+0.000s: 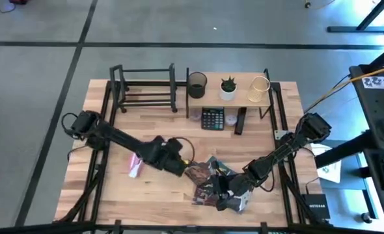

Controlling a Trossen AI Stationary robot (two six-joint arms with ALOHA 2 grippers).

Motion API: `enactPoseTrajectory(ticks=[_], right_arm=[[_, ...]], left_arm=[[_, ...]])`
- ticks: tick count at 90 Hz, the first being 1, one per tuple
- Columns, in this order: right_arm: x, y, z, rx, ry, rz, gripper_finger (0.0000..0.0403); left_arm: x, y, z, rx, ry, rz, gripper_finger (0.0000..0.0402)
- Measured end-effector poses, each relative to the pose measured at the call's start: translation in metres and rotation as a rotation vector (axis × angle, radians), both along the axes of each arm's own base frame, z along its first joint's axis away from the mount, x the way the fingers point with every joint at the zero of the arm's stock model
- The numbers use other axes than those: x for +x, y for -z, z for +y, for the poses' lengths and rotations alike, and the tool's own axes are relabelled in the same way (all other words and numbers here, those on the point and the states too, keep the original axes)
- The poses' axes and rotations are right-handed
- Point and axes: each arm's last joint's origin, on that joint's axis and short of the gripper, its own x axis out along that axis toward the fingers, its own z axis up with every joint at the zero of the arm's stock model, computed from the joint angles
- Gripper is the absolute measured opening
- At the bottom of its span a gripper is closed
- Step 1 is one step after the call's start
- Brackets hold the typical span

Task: Stock shelves
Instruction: Put the pink stapler under the shelf

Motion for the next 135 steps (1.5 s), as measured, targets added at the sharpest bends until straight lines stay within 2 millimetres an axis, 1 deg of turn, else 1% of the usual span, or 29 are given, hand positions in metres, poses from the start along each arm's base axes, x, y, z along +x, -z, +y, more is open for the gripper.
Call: enactPoseTrajectory(ticks=[4,11,20,26,32,45,52,63,75,81,87,94,101,107,115,119,129,135], right_arm=[[0.0,0.0,0.0,0.001,0.004,-0.001,0.0001],[0.001,0.0,-0.002,-0.003,0.015,0.0,0.0001],[0.001,0.0,-0.002,-0.005,0.015,0.001,0.0001],[0.001,0.0,-0.002,-0.011,0.013,-0.001,0.0004],[0.001,0.0,-0.002,-0.021,0.008,-0.005,0.0013],[0.001,0.0,-0.002,-0.008,0.011,0.0,0.0051],[0.0,0.002,-0.001,-0.01,-0.003,0.016,0.0074],[-0.001,0.005,-0.002,-0.028,-0.013,0.051,0.0108],[-0.002,0.008,-0.003,-0.045,-0.019,0.081,0.0135],[-0.002,0.008,-0.003,-0.043,-0.017,0.077,0.0143],[-0.002,0.007,-0.003,-0.046,-0.009,0.074,0.0146],[-0.002,0.007,-0.003,-0.041,-0.005,0.064,0.0147],[-0.001,0.006,-0.003,-0.038,-0.005,0.059,0.0147],[-0.001,0.005,-0.003,-0.032,-0.005,0.05,0.0147],[-0.001,0.004,-0.002,-0.029,-0.007,0.039,0.0147],[0.0,0.004,-0.002,-0.033,-0.011,0.027,0.0147],[0.006,0.008,0.002,-0.096,-0.046,-0.038,0.0147],[0.011,0.014,0.003,-0.173,-0.069,-0.069,0.0147]], left_arm=[[-0.006,-0.007,-0.007,-0.023,0.019,0.06,0.0074],[-0.024,-0.013,-0.02,-0.093,-0.006,0.195,0.0074],[-0.051,-0.013,-0.037,-0.256,-0.12,0.421,0.0074],[-0.067,-0.013,-0.048,-0.328,-0.195,0.553,0.0074],[-0.08,-0.007,-0.058,-0.37,-0.241,0.63,0.0074],[-0.107,0.019,-0.075,-0.411,-0.305,0.76,0.0066],[-0.122,0.036,-0.077,-0.381,-0.341,0.805,0.0055],[-0.143,0.053,-0.073,-0.334,-0.379,0.903,0.004],[-0.161,0.071,-0.064,-0.261,-0.372,0.977,0.0028],[-0.168,0.08,-0.058,-0.221,-0.363,0.979,0.0023],[-0.169,0.088,-0.053,-0.198,-0.334,0.947,0.002],[-0.164,0.093,-0.05,-0.174,-0.306,0.867,0.0017],[-0.151,0.094,-0.052,-0.167,-0.254,0.731,0.0017],[-0.136,0.09,-0.055,-0.16,-0.193,0.601,0.0016],[-0.11,0.078,-0.066,-0.163,-0.082,0.389,0.0016],[-0.099,0.069,-0.07,-0.158,-0.042,0.315,0.0016],[-0.084,0.046,-0.08,-0.145,0.05,0.255,0.0016],[-0.082,0.033,-0.086,-0.146,0.099,0.268,0.0016]])
